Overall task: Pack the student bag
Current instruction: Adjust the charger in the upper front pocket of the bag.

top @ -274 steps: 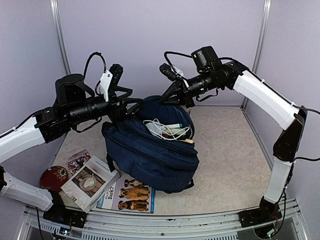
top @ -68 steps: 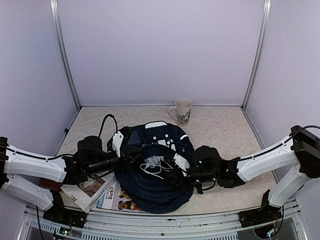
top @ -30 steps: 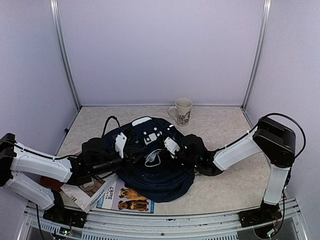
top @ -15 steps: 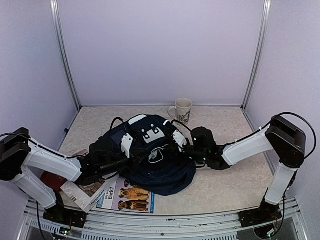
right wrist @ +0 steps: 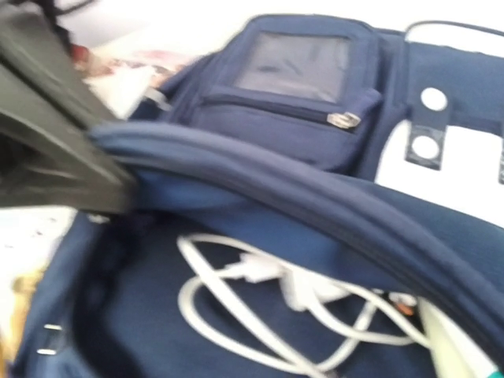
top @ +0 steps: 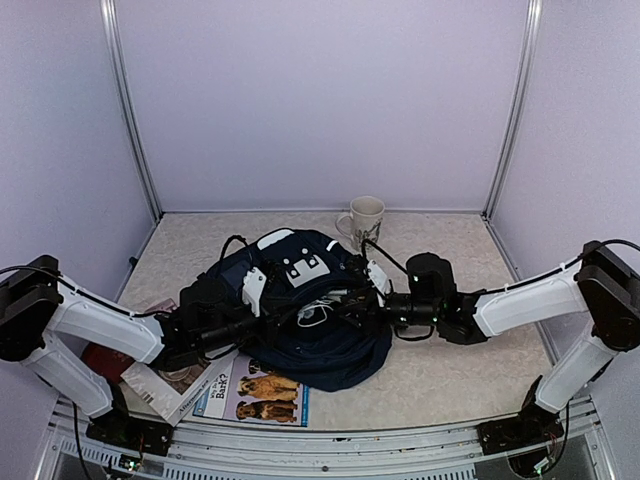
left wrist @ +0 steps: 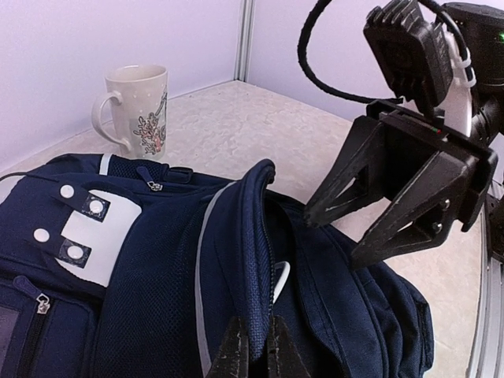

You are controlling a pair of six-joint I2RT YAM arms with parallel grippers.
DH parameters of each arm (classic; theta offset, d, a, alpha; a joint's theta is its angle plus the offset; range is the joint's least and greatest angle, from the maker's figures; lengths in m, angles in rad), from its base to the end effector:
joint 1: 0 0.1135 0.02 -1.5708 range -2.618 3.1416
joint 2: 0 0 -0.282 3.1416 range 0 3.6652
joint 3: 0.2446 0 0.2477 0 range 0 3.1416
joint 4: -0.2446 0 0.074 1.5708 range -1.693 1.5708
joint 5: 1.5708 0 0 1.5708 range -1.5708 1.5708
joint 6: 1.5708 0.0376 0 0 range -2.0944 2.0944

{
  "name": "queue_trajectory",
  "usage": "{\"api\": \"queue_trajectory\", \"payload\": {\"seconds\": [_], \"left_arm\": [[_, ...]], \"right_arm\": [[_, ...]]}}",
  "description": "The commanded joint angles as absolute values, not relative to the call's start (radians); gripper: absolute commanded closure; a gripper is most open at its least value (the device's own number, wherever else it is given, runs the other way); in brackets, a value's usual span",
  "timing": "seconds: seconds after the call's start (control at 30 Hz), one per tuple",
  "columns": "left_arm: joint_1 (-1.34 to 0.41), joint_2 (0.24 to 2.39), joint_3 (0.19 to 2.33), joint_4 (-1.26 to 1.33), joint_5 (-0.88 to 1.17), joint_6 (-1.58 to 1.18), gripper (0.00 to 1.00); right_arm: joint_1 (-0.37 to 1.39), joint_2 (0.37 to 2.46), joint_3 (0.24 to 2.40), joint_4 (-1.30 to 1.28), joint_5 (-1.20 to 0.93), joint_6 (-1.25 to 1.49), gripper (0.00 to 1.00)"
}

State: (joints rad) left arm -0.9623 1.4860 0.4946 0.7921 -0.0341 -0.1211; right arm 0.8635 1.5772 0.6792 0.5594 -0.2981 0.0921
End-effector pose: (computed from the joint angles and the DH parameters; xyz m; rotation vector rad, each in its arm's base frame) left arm 0.1653 -0.2350 0.2041 0.7248 1.6830 -0.7462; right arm 0.2010 0.2521 0.2084 -0.9466 1.7678 0.9151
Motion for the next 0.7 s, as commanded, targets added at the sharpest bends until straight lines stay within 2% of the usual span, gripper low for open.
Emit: {"api": "queue_trajectory", "payload": {"seconds": [0.0,0.13,0.33,0.53,0.67], "left_arm": [[-0.98,1.487,0.492,0.753,-0.093,-0.084,1.0],[-0.984,1.484,0.487,0.753,-0.088,-0.084,1.0],[-0.986,1.465,0.488,0.736,-0.096,-0.071,1.0],[-0.998,1.418,0.476,0.735,-0.12,-0.057,1.0],[-1.013,1.38,0.476,0.731,-0.138,-0.02,1.0]], "right_arm": [[0.861,1.53,0.653,0.537,-0.389,0.184,0.61],[0.862,1.545,0.615,0.604,-0.389,0.23,0.62],[0.862,1.646,0.711,0.631,-0.411,0.225,0.65],[0.85,1.75,0.762,0.67,-0.319,0.297,0.75],[0.836,1.83,0.789,0.755,-0.308,0.352,0.78]]}}
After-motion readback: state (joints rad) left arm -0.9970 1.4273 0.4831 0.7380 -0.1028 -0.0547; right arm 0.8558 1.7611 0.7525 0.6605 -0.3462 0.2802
